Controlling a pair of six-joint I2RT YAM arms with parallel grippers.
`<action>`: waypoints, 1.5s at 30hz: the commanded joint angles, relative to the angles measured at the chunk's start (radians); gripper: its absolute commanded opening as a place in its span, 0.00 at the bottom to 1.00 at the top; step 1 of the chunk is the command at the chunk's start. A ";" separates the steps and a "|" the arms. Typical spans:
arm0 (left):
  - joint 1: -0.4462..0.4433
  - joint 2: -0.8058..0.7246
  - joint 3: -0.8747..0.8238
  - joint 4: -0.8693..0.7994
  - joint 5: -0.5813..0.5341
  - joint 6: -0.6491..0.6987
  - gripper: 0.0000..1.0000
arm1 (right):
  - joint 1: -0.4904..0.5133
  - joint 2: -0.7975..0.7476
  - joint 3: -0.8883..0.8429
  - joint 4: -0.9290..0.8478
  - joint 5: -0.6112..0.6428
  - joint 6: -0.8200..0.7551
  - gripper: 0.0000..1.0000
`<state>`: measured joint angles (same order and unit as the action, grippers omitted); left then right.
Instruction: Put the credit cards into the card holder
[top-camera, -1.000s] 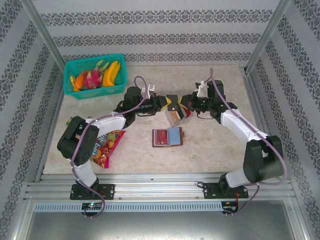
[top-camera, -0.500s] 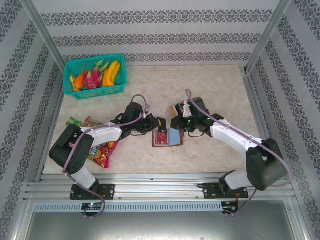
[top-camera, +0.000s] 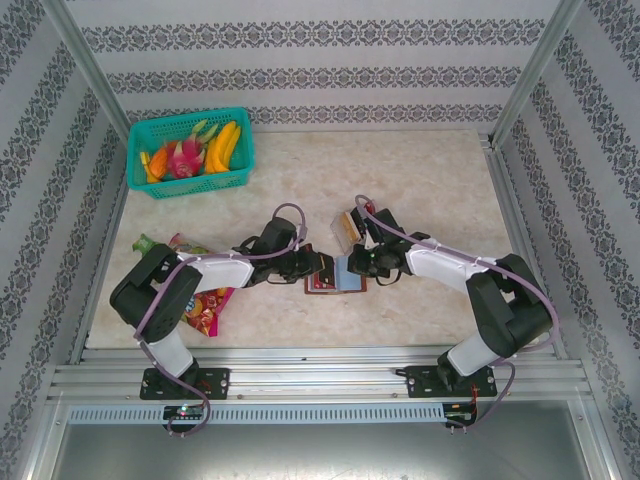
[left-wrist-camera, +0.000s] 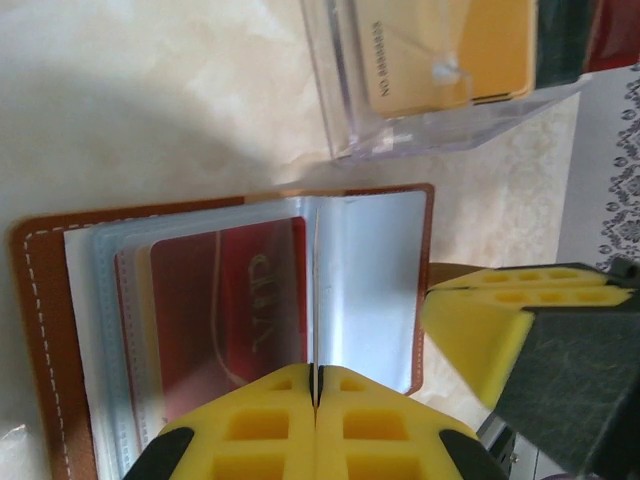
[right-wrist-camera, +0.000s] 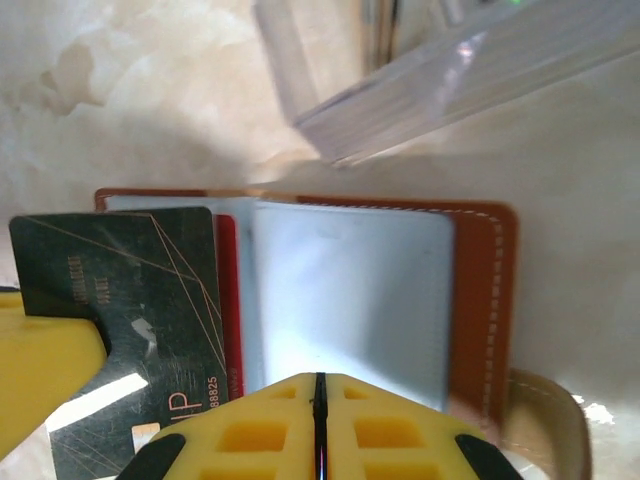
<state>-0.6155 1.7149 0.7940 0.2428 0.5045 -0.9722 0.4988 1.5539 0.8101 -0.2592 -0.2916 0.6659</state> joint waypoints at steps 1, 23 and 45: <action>-0.012 0.017 0.001 0.075 0.019 0.002 0.04 | -0.016 0.030 -0.024 -0.022 0.039 -0.028 0.12; -0.030 0.078 -0.004 0.099 -0.004 -0.008 0.05 | -0.030 0.097 -0.041 -0.051 0.101 -0.023 0.11; -0.078 0.101 -0.017 0.246 0.001 -0.092 0.05 | -0.040 0.102 -0.054 -0.031 0.091 -0.015 0.12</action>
<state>-0.6697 1.8187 0.7967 0.4362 0.4900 -1.0374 0.4664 1.6073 0.7872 -0.2531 -0.2592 0.6548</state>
